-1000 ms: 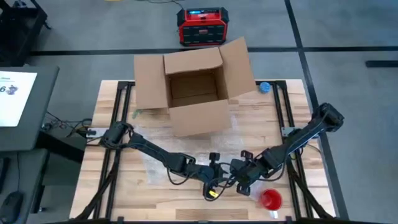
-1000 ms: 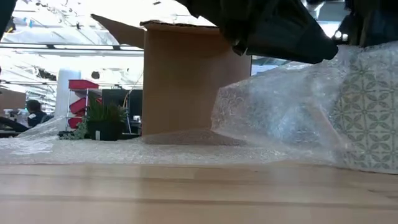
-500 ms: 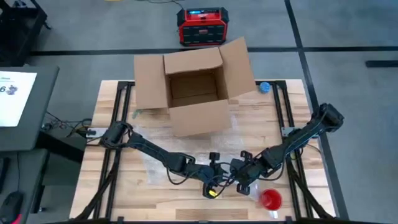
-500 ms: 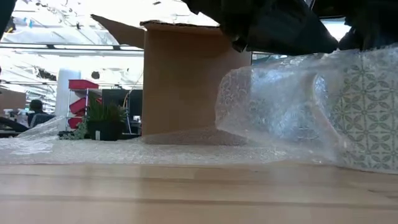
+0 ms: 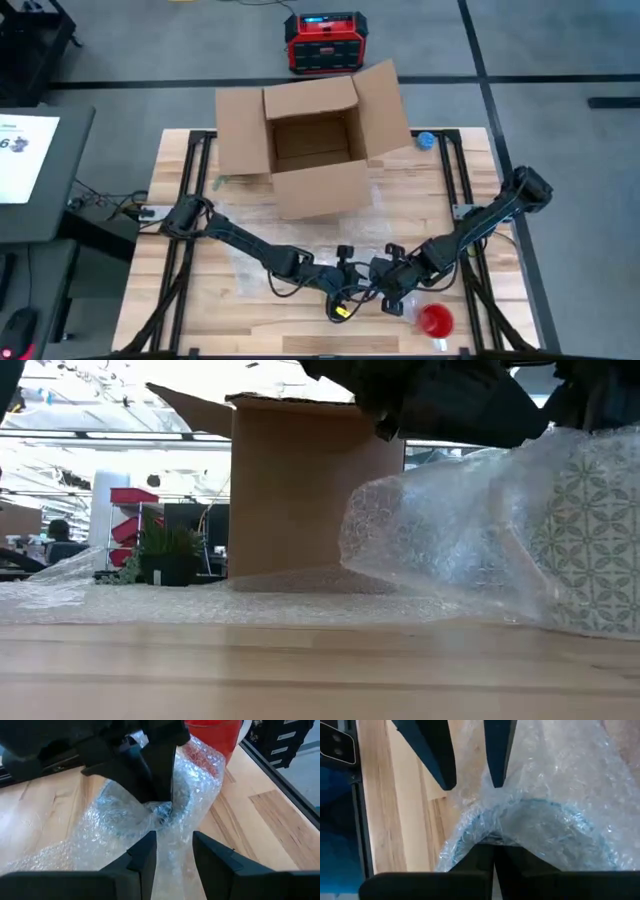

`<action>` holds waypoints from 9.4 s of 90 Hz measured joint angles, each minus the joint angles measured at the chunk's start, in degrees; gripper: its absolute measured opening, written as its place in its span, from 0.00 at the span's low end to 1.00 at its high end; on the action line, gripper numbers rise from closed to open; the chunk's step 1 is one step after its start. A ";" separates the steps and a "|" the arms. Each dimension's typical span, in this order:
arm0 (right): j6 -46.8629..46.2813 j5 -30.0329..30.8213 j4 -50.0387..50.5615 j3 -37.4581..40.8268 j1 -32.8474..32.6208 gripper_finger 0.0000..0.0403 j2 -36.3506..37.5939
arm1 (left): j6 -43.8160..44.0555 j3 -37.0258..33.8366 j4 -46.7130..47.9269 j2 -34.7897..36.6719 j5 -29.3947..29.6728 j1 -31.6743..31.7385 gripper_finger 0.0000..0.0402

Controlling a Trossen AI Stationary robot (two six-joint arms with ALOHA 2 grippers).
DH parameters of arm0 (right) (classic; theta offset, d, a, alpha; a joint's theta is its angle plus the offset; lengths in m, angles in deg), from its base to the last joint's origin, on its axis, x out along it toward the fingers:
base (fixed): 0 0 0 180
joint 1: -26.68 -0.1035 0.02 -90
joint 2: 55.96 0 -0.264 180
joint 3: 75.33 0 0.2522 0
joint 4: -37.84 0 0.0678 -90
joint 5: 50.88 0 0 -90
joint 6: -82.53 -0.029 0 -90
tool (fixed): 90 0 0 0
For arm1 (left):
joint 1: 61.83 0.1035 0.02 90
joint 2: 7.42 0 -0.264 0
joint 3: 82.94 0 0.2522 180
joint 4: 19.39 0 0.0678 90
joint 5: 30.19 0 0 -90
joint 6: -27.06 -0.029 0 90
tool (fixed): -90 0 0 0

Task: Wrap mug
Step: Wrap the green patterned mug into the bubble wrap

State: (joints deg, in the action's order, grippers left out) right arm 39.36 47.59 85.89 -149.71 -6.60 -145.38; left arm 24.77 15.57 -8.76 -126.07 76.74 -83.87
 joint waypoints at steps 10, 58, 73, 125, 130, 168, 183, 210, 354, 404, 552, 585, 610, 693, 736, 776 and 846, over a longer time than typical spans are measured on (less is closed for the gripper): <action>-0.04 0.01 0.00 -0.01 -0.49 0.00 0.00 | 0.02 0.00 0.10 0.00 0.00 0.00 0.27; 0.55 -2.41 -2.07 -0.46 2.37 0.00 -6.35 | -0.04 0.03 0.29 1.61 0.67 -0.04 0.27; 1.22 -2.58 -1.90 -0.37 2.54 0.00 -6.62 | -0.75 0.04 3.34 2.71 2.62 -0.53 0.27; -0.27 2.21 11.95 -12.36 -0.67 0.00 -1.79 | -0.90 0.04 8.38 4.52 7.75 -1.49 0.27; -0.07 4.07 12.44 -12.95 -1.01 0.00 -1.79 | -0.90 0.04 8.42 4.52 7.89 -1.49 0.27; -6.30 -0.73 11.73 -6.69 1.70 0.00 -7.93 | -1.11 -0.04 11.66 6.40 12.04 -2.73 0.27; -3.88 -5.93 7.51 -5.49 2.93 0.00 -12.11 | -0.63 0.00 14.57 8.12 13.59 -3.54 0.27; -2.24 -6.11 16.03 -10.20 3.21 0.00 -8.69 | 0.17 0.00 16.25 8.14 13.42 -3.67 0.27; -7.71 -3.08 23.08 -13.82 2.31 0.00 -3.67 | -0.02 0.02 15.59 8.07 13.42 -4.52 0.27; -4.99 -4.02 22.30 -10.82 4.49 0.00 -11.69 | 0.09 -0.02 15.64 8.07 13.40 -4.72 0.27; -13.72 0.39 19.06 -8.63 1.78 0.00 -4.63 | 0.66 0.04 15.33 8.07 13.42 -4.68 0.27; -11.31 -3.86 11.67 -1.77 4.56 0.00 -4.39 | 0.63 0.02 15.27 8.07 13.42 -4.63 0.27; -10.84 -2.65 23.83 -11.43 1.84 0.00 -4.31 | 0.61 0.02 15.18 8.07 13.40 -4.66 0.27; -8.90 -6.60 7.76 -0.55 3.02 0.00 -4.46 | 0.80 0.02 15.33 8.07 13.40 -4.68 0.27; -10.30 0.77 24.38 -17.01 -3.34 0.00 -4.18 | 0.63 0.02 16.73 8.11 13.42 -4.68 0.27; -5.99 -3.13 16.00 -11.08 0.50 0.00 -9.01 | 2.64 0.00 23.87 9.55 13.94 -4.16 0.27; -8.97 -0.45 12.27 -7.08 -3.85 0.00 -3.61 | 4.68 -9.20 22.67 16.35 18.09 -3.65 0.27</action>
State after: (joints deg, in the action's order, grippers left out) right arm 30.39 47.13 98.15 -156.79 -10.45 -148.99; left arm 29.45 6.38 13.91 -109.72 94.83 -87.52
